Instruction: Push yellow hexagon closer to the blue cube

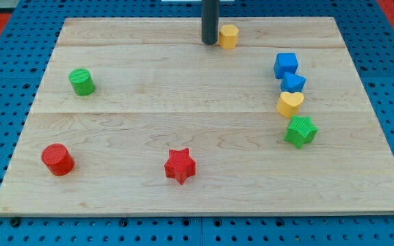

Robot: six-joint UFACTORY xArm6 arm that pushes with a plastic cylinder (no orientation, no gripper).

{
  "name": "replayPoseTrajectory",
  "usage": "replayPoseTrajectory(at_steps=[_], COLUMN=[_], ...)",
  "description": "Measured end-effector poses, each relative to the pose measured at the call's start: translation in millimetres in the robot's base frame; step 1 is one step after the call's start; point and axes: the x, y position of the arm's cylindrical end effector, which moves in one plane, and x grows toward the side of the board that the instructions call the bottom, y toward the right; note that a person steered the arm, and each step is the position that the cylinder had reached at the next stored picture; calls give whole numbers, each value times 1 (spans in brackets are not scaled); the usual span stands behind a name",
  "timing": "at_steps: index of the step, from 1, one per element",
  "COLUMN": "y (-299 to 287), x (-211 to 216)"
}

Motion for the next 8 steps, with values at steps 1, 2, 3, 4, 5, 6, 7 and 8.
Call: replayPoseTrajectory(at_steps=[1, 2, 3, 4, 5, 6, 7, 8], y=[23, -18, 33, 53, 57, -2, -10, 36], x=[-7, -34, -67, -38, -21, -21, 14, 24])
